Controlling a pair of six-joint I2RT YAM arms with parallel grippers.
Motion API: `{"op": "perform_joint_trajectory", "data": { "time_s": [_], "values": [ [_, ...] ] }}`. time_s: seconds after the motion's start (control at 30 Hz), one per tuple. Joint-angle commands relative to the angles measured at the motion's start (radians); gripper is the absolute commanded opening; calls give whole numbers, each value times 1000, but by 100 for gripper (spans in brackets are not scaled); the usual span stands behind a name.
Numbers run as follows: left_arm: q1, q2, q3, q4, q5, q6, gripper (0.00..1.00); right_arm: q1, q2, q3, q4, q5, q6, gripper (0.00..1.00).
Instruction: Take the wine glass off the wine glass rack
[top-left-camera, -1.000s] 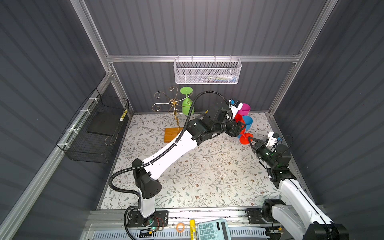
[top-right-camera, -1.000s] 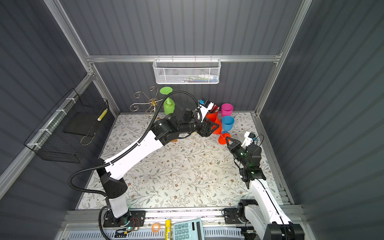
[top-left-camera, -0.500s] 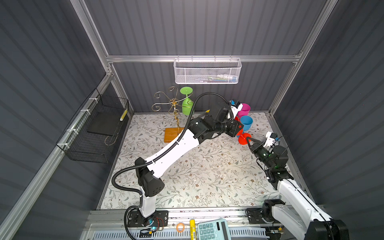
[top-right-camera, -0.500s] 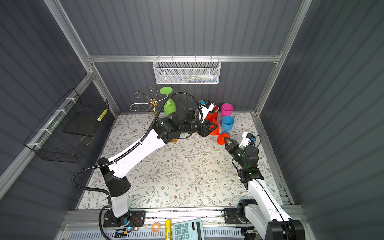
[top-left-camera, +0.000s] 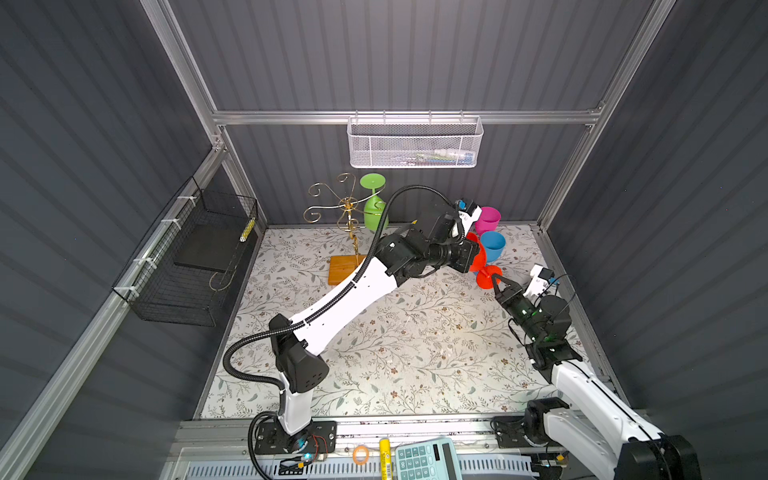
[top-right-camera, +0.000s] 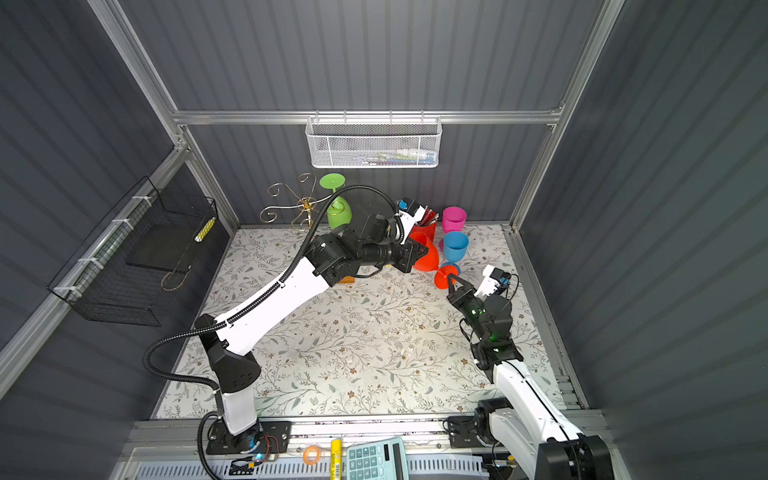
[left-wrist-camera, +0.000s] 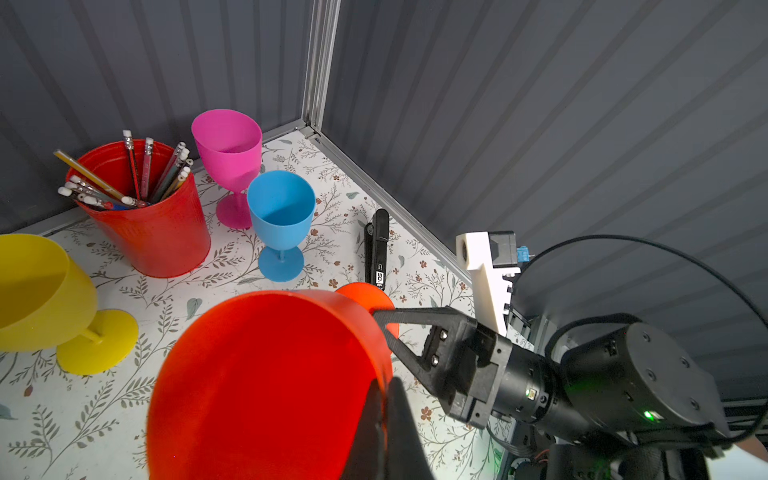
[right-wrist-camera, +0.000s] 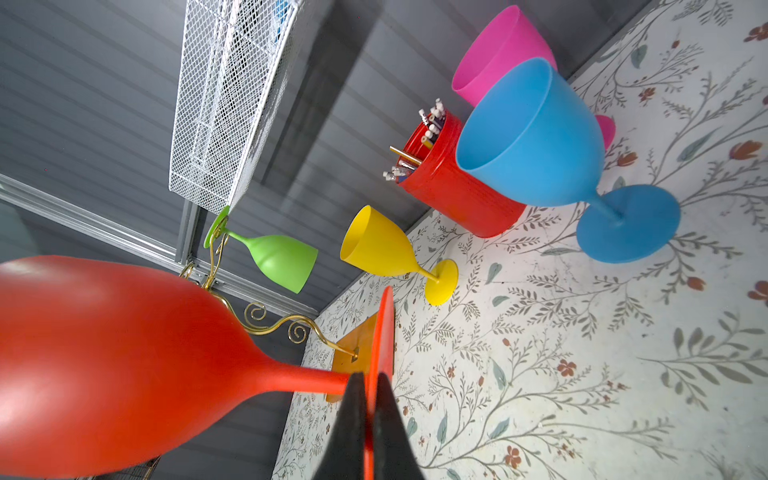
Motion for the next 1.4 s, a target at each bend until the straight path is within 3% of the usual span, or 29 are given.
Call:
{"op": "perform_joint_trajectory", "data": {
  "time_s": [0.0, 0.3, 0.5, 0.97, 1.37],
  "values": [
    [0, 8, 5, -17, -27, 19, 0, 13, -2, -1, 8, 41, -54, 15],
    [10, 50, 35, -122, -111, 61, 0, 15, -86, 49, -183, 121, -145, 63],
    [15, 165, 134, -271, -189, 102, 0, 15, -137, 152, -379, 212, -208, 79],
    [23, 348, 236, -369, -378, 161, 0, 15, -113, 218, -484, 222, -273, 94],
    [57, 373, 227, -320, -374, 194, 0, 17, -100, 236, -505, 201, -279, 95]
  ]
}}
